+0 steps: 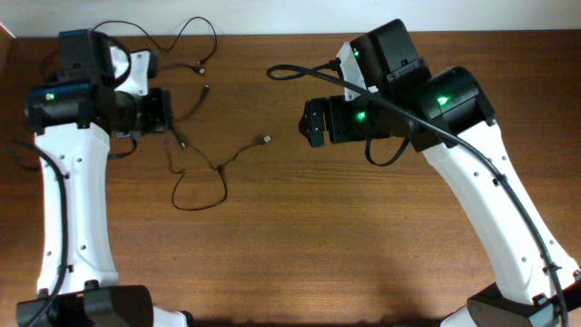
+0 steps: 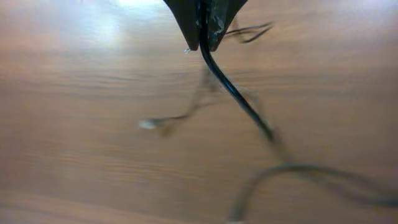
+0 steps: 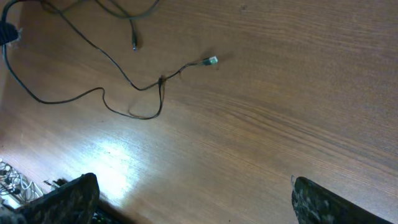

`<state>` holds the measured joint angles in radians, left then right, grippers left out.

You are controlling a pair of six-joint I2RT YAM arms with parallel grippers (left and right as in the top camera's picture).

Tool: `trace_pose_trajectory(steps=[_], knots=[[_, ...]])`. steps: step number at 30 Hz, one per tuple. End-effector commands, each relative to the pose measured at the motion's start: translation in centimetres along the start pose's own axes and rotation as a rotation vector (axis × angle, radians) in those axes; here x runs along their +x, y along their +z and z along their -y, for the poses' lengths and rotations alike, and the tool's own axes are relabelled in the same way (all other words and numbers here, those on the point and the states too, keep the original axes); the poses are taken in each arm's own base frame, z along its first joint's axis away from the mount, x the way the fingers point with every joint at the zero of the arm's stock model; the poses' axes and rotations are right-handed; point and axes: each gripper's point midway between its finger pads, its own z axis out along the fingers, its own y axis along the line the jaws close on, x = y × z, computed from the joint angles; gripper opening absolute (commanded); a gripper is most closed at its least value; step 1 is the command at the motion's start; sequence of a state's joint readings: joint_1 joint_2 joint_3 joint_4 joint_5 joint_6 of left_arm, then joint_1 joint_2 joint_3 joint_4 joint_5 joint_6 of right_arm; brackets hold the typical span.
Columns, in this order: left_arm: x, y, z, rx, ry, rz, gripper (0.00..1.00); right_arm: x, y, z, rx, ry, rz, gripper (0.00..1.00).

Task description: Untangle cables

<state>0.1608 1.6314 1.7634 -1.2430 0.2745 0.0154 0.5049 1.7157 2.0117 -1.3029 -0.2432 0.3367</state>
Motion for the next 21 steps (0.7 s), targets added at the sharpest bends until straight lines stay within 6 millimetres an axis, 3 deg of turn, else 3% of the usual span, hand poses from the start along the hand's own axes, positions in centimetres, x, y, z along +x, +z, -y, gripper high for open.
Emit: trace_pose_trajectory(steps=[1,4,9,12,21], knots=[[0.4,-1.7,-7.5,-0.382,-0.095,0.005,0.00,0.0,-0.3,0.0,0.010,-0.013,0.011,0.98],[0.5,-2.7,-10.3,-0.494,-0.128,0.011,0.00,0.0,-0.3,0.0,0.010,-0.012,0.011,0.98],[0.5,-2.5,-13.7,-0.570,-0.181,0.001,0.01,0.0,-0.3,0.0,0.010,-0.013,0.011,0.98],[0.6,-1.6,-16.3,-0.611,-0.222,-0.020,0.01,0.0,-0.3,0.0,0.010,-0.013,0.011,0.99],[2.1,3.4,-25.0,-0.661,-0.367,-0.099,0.00,0.0,-0.3,0.0,0.010,-0.013,0.011,0.98]])
